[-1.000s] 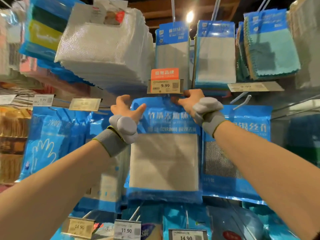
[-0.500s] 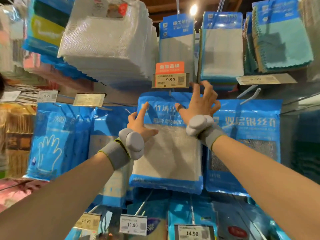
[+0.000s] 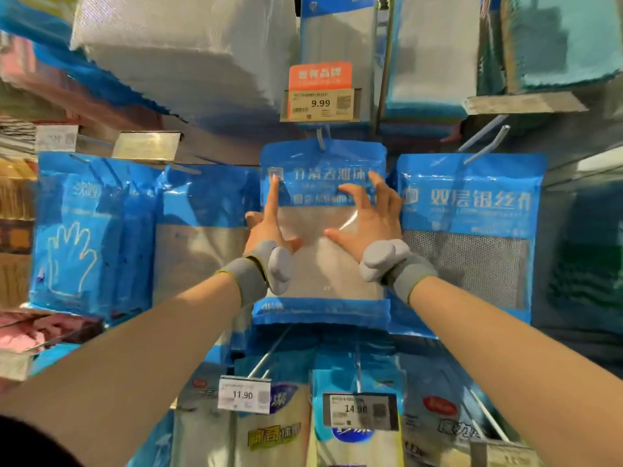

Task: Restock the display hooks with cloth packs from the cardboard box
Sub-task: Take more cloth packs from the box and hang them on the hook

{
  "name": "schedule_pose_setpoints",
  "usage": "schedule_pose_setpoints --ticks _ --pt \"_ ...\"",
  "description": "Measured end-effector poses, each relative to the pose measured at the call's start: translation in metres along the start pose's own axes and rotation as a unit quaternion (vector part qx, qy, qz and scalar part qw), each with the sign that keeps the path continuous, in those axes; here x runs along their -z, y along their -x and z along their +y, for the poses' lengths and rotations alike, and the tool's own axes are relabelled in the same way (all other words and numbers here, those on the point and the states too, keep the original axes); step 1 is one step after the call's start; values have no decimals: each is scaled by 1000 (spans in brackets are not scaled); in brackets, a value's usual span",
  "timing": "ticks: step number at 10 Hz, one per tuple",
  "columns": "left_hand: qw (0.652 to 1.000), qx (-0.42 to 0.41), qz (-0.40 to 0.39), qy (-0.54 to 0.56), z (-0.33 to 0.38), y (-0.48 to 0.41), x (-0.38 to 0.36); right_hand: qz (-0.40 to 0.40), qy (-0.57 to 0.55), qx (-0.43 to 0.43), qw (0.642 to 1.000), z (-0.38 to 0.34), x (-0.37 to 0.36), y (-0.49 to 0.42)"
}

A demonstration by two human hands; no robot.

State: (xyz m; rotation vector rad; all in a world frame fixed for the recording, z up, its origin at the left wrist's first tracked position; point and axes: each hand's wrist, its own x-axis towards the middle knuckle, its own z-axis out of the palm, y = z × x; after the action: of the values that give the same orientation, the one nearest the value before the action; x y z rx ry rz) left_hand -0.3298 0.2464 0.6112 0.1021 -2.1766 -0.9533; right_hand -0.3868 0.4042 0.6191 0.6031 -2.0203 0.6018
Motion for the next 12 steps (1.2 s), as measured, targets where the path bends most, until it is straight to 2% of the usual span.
schedule_pose_setpoints --ticks 2,5,6,7,8,9,10,11,12 --pt "998 47 -9 -31 -4 -17 -10 -37 13 -23 999 9 -17 -10" --pt "996 83 20 17 10 -1 -5 -88 -12 -28 996 7 5 8" --pt "989 87 114 33 16 19 -5 -98 -103 -60 988 7 18 25" --pt "979 123 142 72 26 58 -14 -81 -163 -153 971 10 31 62" --pt "973 147 95 152 26 94 -33 -70 -243 -258 933 17 42 105" --pt "958 201 -29 205 22 147 -85 -15 -272 -400 875 48 47 179" --pt "931 246 -129 234 23 199 -125 -9 -256 -474 843 75 51 241" --pt "905 248 -264 225 23 258 -164 -29 -248 -542 803 104 60 312" --pt "857 307 -385 154 10 339 -232 -106 -215 -619 748 140 86 414"
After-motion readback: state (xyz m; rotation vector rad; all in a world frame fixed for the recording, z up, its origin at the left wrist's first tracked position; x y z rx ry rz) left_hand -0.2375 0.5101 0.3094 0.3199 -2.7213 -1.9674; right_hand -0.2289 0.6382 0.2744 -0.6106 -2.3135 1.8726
